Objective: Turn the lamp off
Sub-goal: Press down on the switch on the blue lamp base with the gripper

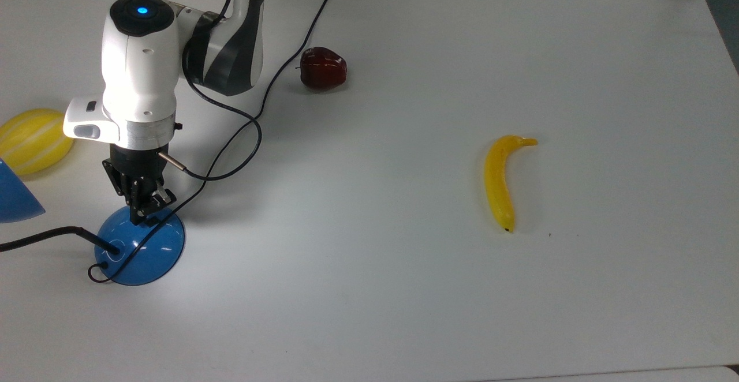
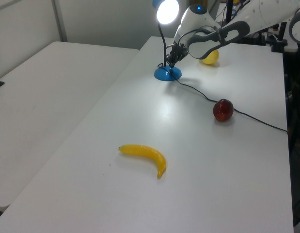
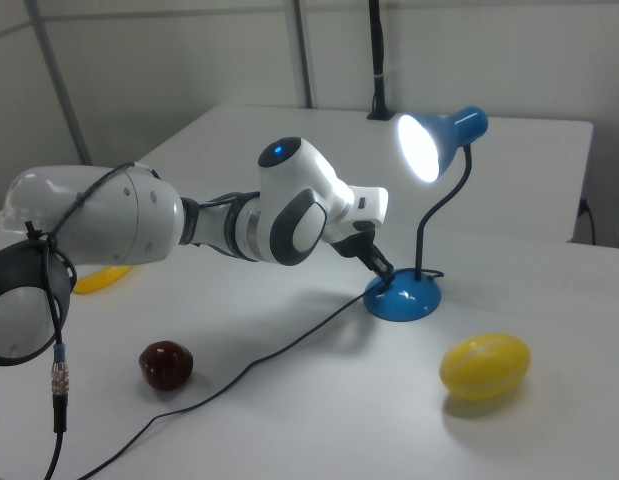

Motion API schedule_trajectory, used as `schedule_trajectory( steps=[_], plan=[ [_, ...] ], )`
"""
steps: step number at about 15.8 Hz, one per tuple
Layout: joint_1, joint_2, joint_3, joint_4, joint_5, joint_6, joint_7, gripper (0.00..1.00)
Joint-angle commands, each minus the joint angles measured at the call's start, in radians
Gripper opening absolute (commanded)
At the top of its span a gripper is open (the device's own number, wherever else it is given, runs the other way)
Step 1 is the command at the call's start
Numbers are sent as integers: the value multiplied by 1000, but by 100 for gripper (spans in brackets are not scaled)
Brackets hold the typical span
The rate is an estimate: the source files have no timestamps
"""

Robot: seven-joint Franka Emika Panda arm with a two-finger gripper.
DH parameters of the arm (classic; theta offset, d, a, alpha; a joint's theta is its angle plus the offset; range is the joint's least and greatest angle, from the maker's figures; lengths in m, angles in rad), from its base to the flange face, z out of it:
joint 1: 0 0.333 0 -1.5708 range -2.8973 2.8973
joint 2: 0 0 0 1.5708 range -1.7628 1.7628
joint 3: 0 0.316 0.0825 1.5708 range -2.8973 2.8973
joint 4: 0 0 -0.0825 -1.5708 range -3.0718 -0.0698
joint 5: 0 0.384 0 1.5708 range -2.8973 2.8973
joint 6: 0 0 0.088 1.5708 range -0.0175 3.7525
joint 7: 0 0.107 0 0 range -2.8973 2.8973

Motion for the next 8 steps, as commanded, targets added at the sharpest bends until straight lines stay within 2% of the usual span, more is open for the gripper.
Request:
schedule_trajectory(
  steps=[1, 8],
  plan=[
    [24, 3, -24, -2, -25, 11, 30, 0],
    [33, -2, -24, -34, -63, 9, 30, 0]
  ],
)
